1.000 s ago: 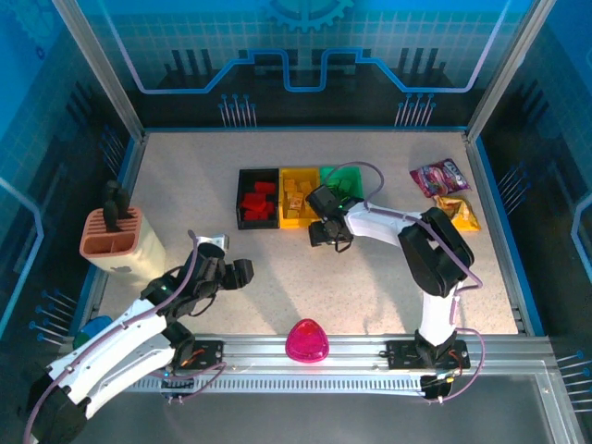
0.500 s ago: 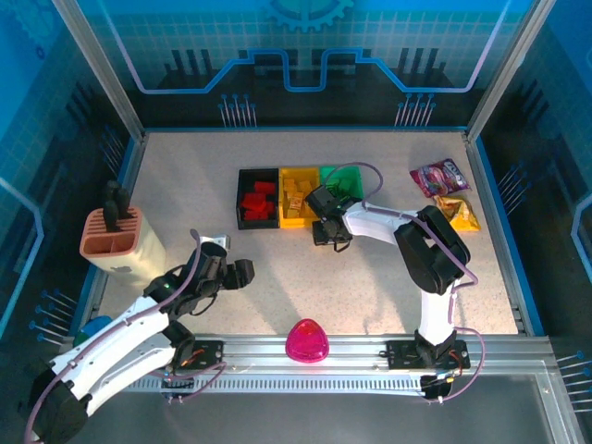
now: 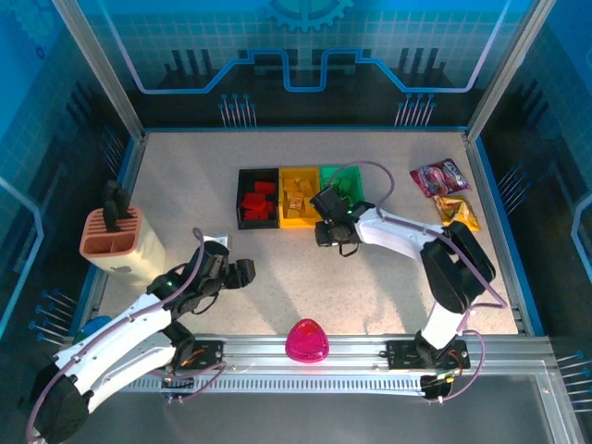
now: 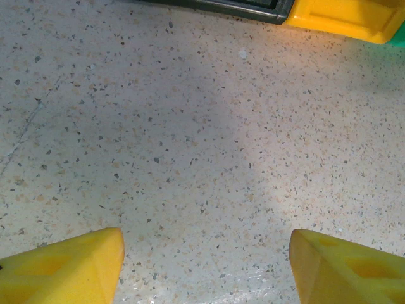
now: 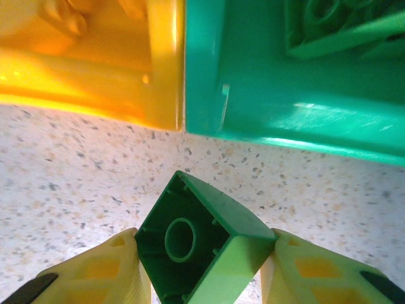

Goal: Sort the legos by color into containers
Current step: Pick up the lego from the center of the table, then place the lego in the container.

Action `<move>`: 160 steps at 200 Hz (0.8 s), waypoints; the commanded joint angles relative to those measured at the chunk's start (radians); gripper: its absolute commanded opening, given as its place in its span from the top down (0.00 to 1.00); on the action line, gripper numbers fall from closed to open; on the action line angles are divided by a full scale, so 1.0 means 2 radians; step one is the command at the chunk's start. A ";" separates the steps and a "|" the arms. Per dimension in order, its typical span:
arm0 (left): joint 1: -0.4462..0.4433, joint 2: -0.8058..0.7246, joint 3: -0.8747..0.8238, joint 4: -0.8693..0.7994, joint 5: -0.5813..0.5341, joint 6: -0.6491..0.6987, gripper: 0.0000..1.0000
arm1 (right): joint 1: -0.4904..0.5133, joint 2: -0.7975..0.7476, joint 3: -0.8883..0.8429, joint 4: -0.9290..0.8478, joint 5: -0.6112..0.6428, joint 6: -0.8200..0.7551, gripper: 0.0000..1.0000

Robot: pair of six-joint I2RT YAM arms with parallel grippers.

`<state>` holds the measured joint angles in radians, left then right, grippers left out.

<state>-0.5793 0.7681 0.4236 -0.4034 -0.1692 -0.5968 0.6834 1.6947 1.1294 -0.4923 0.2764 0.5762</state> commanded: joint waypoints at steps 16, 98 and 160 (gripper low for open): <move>-0.005 -0.002 0.010 0.009 -0.008 0.005 0.30 | -0.025 -0.045 0.021 -0.023 0.022 -0.023 0.60; -0.007 -0.025 0.010 -0.010 -0.016 0.001 0.30 | -0.095 0.006 0.173 -0.063 0.003 -0.083 0.58; -0.007 -0.022 0.016 -0.011 -0.020 0.007 0.30 | -0.115 0.079 0.242 -0.069 -0.014 -0.077 0.54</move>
<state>-0.5865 0.7288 0.4236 -0.4030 -0.1879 -0.5968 0.4786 1.7985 1.5703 -0.5919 0.2737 0.4248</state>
